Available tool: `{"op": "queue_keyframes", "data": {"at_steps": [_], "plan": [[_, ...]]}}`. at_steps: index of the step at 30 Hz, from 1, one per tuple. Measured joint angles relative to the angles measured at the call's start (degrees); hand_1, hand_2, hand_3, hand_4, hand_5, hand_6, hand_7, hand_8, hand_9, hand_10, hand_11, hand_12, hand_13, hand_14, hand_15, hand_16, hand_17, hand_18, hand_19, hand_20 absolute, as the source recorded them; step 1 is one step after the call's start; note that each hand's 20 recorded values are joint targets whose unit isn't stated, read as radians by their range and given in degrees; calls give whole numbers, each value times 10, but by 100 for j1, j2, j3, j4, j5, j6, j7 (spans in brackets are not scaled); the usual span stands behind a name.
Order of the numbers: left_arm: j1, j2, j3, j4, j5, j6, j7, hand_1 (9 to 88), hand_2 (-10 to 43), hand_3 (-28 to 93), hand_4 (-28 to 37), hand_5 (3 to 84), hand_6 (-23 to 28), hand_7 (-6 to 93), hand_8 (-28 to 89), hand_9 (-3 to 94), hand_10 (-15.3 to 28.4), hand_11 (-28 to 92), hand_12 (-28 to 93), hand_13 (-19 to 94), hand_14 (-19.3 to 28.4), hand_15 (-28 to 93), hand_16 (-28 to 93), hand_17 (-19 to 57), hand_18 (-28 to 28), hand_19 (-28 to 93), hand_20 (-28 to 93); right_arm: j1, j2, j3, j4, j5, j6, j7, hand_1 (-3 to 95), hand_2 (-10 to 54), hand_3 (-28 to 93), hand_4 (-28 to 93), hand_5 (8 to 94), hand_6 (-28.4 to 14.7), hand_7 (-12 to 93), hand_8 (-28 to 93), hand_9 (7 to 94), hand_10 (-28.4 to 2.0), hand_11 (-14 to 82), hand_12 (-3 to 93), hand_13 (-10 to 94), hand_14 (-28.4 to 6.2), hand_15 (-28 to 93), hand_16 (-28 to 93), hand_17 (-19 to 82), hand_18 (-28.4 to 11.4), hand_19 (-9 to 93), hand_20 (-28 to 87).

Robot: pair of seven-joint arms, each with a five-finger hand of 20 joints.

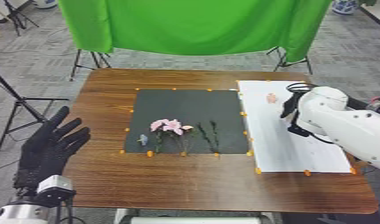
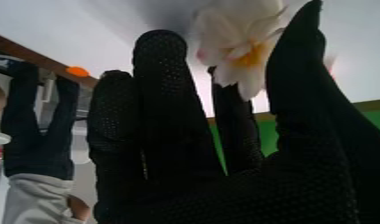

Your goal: Arrange flowers

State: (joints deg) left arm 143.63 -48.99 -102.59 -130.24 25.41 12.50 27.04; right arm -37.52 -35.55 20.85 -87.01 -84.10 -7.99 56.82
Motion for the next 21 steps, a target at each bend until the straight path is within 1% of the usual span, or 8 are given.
{"op": "queue_keyframes", "data": {"at_steps": [2,3,4,7,8,9,14,21], "plan": [[3,33,7,1,-21,4,26,309,68,634,-183,334,85,66,-66,271,188,233,120,198,278,547,-115,-57,284,582,-78,2,-4,-41,-16,-57,35,-19,445,-64,780,-273,596,21,185,-125,635,-131,152,141,700,-83,676,96,455,-158,932,169],[4,46,8,3,-24,5,30,309,68,634,-183,335,85,66,-66,271,188,233,120,198,278,547,-115,-57,284,582,-77,16,-4,-88,-22,-104,93,-38,470,-73,767,-277,617,21,193,-89,661,-122,158,143,713,-76,669,106,461,-155,932,176],[3,53,8,3,-24,5,29,309,68,634,-183,335,85,66,-66,271,188,233,120,198,278,547,-115,-57,284,582,-77,43,0,-159,-25,-157,184,-56,515,-82,739,-280,656,22,208,-48,716,-105,137,184,738,-60,650,131,474,-150,932,195],[-4,41,7,4,-8,1,-7,309,68,634,-183,334,85,67,-66,271,188,233,119,198,278,547,-115,-57,284,582,-77,174,26,-584,-42,-396,725,-136,567,-89,710,-282,720,25,233,-11,829,-76,69,279,780,-38,629,154,498,-142,932,227],[-6,26,4,5,0,-2,-25,309,68,634,-183,334,85,67,-66,271,188,233,119,198,278,547,-115,-57,284,581,-76,215,40,-747,-58,-491,943,-159,579,-89,708,-282,746,28,245,2,874,-69,72,305,798,-32,631,148,510,-138,932,242],[-8,6,0,5,8,-2,-43,309,68,634,-183,335,85,67,-66,271,187,233,120,198,278,547,-115,-57,284,581,-76,247,54,-903,-77,-585,1163,-175,585,-90,709,-282,754,30,250,8,890,-66,77,314,805,-29,631,148,517,-136,932,250],[-9,-95,-11,5,38,-3,-108,309,69,634,-183,334,84,67,-67,271,188,234,119,198,279,548,-116,-57,284,582,-75,308,117,-1366,-194,-886,2054,-228,595,-94,716,-282,773,28,251,16,913,-64,81,330,821,-22,630,153,532,-132,932,276],[29,-94,-39,4,38,1,-112,309,69,634,-183,334,85,66,-66,271,188,234,119,198,278,548,-115,-57,284,582,-76,402,157,-1359,-511,-936,2170,-240,600,-95,723,-283,781,20,247,21,919,-67,82,333,827,-24,631,155,539,-132,932,283]]}}
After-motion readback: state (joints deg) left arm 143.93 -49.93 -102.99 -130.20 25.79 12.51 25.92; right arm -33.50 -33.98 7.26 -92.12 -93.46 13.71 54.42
